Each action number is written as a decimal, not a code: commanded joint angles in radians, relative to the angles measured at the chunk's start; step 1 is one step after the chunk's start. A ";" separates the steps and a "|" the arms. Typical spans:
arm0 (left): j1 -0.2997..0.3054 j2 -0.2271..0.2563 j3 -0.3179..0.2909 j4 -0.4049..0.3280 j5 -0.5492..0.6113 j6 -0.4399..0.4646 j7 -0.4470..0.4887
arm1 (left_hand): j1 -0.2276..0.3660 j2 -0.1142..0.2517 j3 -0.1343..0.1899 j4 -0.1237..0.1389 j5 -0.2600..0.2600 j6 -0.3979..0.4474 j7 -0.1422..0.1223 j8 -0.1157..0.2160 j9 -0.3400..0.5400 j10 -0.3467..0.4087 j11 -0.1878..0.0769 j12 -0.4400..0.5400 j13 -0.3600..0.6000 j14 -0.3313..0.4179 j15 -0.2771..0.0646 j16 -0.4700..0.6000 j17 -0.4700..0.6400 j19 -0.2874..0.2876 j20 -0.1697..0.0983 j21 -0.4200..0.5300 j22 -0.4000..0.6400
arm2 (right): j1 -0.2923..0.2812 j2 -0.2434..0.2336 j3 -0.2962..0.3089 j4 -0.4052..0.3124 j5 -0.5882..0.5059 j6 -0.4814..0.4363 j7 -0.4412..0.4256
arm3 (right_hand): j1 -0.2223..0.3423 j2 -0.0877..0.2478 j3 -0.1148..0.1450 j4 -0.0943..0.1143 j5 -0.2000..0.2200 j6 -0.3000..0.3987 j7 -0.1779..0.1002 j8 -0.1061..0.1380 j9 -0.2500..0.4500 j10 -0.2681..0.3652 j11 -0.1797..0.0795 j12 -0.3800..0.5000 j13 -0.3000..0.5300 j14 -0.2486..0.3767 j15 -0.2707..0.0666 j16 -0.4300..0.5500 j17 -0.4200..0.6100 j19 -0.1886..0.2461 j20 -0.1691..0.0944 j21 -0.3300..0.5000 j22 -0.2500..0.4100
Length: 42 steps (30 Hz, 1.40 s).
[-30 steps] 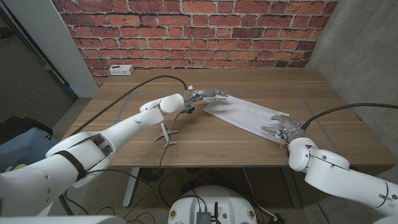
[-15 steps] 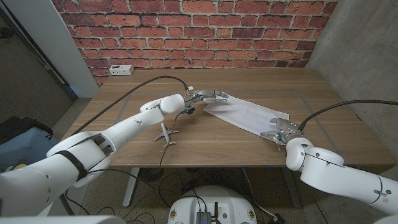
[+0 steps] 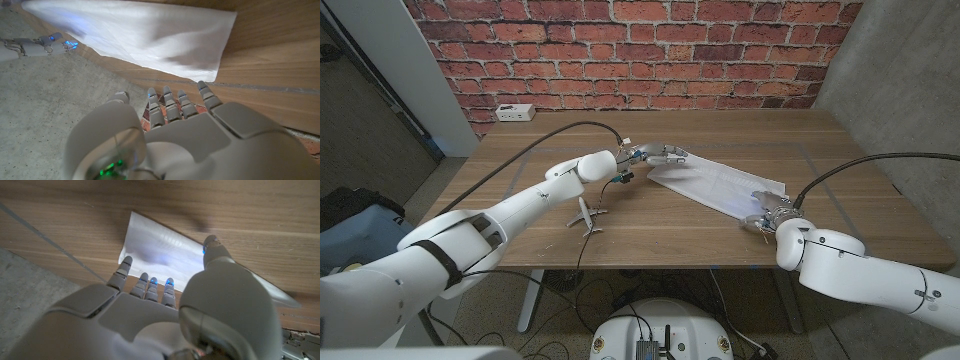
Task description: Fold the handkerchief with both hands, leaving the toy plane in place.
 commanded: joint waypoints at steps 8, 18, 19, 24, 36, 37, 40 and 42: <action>-0.026 -0.019 0.014 0.053 -0.015 -0.014 -0.044 | -0.027 0.004 0.001 0.012 -0.001 0.005 0.005 -0.001 0.003 0.012 0.010 0.000 0.002 0.015 0.002 0.004 0.000 0.015 0.011 0.004 -0.001 | 0.519 -0.044 -0.445 0.109 0.654 -0.012 -0.433 | 0.122 0.044 0.076 -0.021 -0.007 -0.029 -0.013 0.014 0.002 -0.023 -0.012 0.011 -0.004 -0.023 -0.004 0.014 -0.025 0.017 -0.023 0.014 0.000; -0.060 -0.049 0.035 0.121 -0.025 -0.034 -0.086 | -0.049 0.005 -0.002 0.019 -0.001 0.015 0.016 0.001 0.004 0.022 0.015 0.002 0.002 0.031 0.004 0.007 0.000 0.026 0.023 0.007 -0.001 | 0.656 -0.019 -0.547 0.182 0.764 -0.012 -0.380 | 0.213 0.075 0.161 -0.012 0.012 0.052 0.003 0.046 0.002 0.064 0.004 0.047 -0.010 0.026 -0.022 0.036 -0.062 0.071 -0.056 0.029 -0.002; -0.061 -0.051 0.036 0.126 -0.025 -0.038 -0.083 | -0.050 0.005 -0.002 0.020 -0.001 0.015 0.016 0.001 0.004 0.022 0.018 0.002 0.002 0.031 0.005 0.007 0.000 0.027 0.023 0.007 -0.001 | 0.663 -0.018 -0.553 0.186 0.753 -0.012 -0.363 | 0.214 0.072 0.170 -0.009 0.018 0.073 0.005 0.049 0.001 0.086 0.008 0.052 -0.011 0.056 -0.031 0.045 -0.069 0.086 -0.055 0.032 -0.002; -0.064 -0.054 0.035 0.138 -0.028 -0.049 -0.074 | -0.057 0.005 -0.003 0.022 -0.001 0.012 0.016 0.000 0.004 0.022 0.017 0.001 0.002 0.031 0.004 0.006 0.000 0.029 0.025 0.007 -0.001 | 0.710 0.000 -0.604 0.216 0.762 -0.012 -0.352 | 0.182 0.059 0.239 0.001 0.026 0.372 0.020 0.103 -0.002 0.336 0.013 0.106 -0.017 0.310 -0.083 0.103 -0.121 0.196 -0.073 0.051 -0.001; -0.089 -0.068 0.057 0.169 -0.029 -0.037 -0.123 | -0.074 0.006 -0.005 0.026 0.001 0.027 0.025 0.004 0.004 0.031 0.019 0.003 0.002 0.047 0.010 0.008 -0.001 0.032 0.027 0.007 -0.001 | 0.621 0.017 -0.600 0.208 0.649 -0.012 -0.625 | 0.221 0.133 0.248 -0.006 -0.075 0.814 0.054 0.165 0.000 0.737 -0.018 0.187 -0.013 0.673 -0.186 0.312 -0.026 0.366 -0.133 0.110 0.010; -0.092 -0.069 0.060 0.170 -0.028 -0.035 -0.130 | -0.075 0.006 -0.005 0.026 0.001 0.028 0.025 0.004 0.004 0.031 0.019 0.003 0.002 0.049 0.011 0.009 -0.001 0.032 0.027 0.007 -0.001 | 0.611 0.017 -0.602 0.204 0.616 -0.012 -0.631 | 0.237 0.137 0.245 -0.010 -0.074 0.832 0.058 0.166 0.001 0.762 -0.022 0.194 -0.011 0.701 -0.190 0.337 -0.008 0.371 -0.141 0.114 0.011; -0.098 -0.070 0.067 0.171 -0.025 -0.031 -0.141 | -0.079 0.006 -0.005 0.026 0.001 0.029 0.026 0.004 0.004 0.033 0.022 0.003 0.002 0.050 0.010 0.009 -0.001 0.034 0.029 0.008 -0.001 | 0.588 0.019 -0.612 0.200 0.542 -0.012 -0.672 | 0.303 0.132 0.238 -0.023 -0.072 0.877 0.052 0.170 0.005 0.818 -0.033 0.220 0.005 0.743 -0.205 0.389 0.041 0.380 -0.152 0.125 0.015; -0.101 -0.070 0.070 0.169 -0.022 -0.030 -0.146 | -0.081 0.006 -0.005 0.026 0.001 0.032 0.027 0.005 0.004 0.033 0.025 0.003 0.002 0.052 0.010 0.009 -0.001 0.035 0.028 0.008 -0.001 | 0.579 0.018 -0.626 0.197 0.485 -0.012 -0.690 | 0.365 0.123 0.235 -0.030 -0.071 0.907 0.042 0.171 0.008 0.853 -0.047 0.242 0.018 0.769 -0.223 0.420 0.076 0.380 -0.165 0.136 0.020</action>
